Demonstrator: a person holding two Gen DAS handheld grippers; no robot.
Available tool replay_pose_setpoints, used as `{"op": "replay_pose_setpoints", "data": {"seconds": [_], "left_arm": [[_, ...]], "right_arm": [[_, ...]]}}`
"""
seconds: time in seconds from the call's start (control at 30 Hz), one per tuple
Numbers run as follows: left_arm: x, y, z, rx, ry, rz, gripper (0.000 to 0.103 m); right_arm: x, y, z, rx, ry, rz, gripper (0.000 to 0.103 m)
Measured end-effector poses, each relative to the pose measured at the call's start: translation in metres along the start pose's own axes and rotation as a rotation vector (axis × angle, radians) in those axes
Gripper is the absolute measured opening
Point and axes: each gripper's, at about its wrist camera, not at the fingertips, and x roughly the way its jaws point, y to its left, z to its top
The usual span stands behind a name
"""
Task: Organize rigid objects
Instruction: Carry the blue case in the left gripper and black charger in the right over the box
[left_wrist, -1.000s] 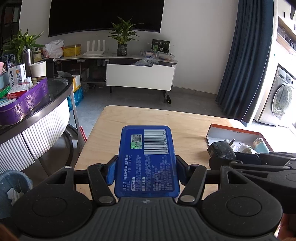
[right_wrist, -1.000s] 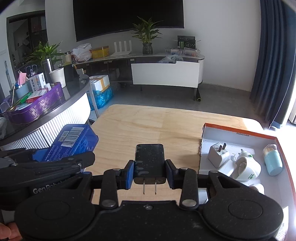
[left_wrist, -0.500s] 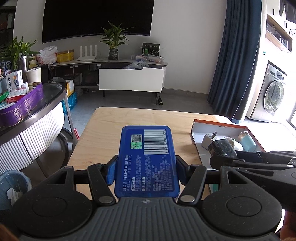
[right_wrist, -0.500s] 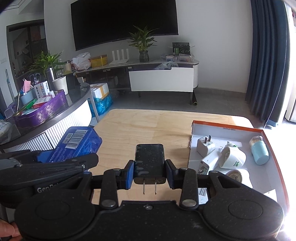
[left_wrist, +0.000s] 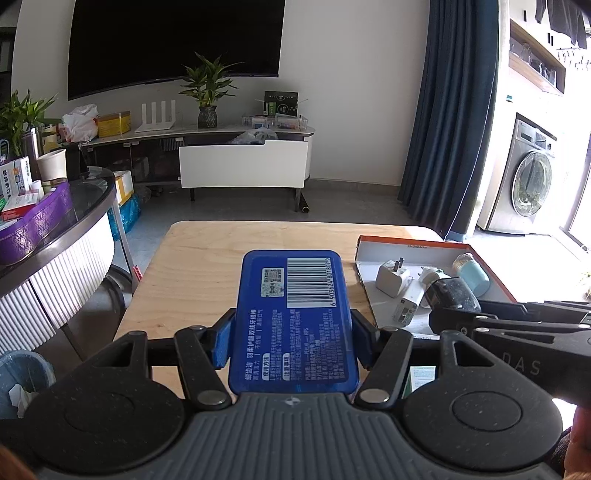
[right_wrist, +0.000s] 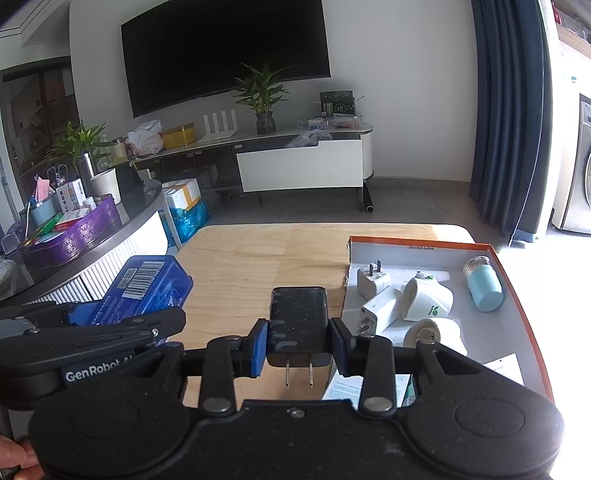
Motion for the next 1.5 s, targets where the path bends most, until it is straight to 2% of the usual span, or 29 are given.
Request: {"op": "replay_pose_setpoints", "data": {"seconds": [1.5], "left_arm": [[0.007, -0.063, -0.005, 0.113, 0.007, -0.157, 0.063]], "right_arm": [[-0.042, -0.067, -0.006, 0.119, -0.065, -0.142, 0.044]]}}
